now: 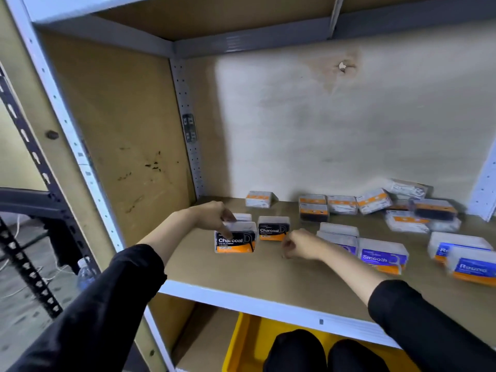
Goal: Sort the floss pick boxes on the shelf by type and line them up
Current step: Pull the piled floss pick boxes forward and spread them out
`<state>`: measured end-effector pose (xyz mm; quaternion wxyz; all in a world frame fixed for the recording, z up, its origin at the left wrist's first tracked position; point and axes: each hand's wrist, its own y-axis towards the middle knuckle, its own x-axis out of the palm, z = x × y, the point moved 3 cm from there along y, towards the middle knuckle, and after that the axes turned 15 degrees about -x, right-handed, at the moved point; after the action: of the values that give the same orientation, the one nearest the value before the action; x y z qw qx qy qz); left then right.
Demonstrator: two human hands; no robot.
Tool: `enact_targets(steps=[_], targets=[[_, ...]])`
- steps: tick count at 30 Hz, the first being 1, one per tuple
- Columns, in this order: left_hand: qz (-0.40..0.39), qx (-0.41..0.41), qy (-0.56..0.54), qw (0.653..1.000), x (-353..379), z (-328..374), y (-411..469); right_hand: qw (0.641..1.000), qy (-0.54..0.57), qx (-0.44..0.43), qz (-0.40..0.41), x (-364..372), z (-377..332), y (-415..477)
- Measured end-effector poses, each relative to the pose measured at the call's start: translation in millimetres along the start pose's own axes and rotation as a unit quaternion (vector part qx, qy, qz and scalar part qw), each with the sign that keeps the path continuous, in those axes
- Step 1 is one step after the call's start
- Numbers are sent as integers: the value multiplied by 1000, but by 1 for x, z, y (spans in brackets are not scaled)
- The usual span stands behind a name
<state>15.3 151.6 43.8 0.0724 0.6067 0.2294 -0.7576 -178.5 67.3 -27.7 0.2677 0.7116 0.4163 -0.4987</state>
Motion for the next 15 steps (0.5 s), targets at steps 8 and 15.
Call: enact_targets(steps=[8, 15], targets=[[8, 8, -6, 1000, 26, -14, 17, 1000, -1, 16, -13, 61, 5, -6], [21, -15, -35, 999, 39, -20, 33, 999, -28, 11, -14, 70, 12, -1]])
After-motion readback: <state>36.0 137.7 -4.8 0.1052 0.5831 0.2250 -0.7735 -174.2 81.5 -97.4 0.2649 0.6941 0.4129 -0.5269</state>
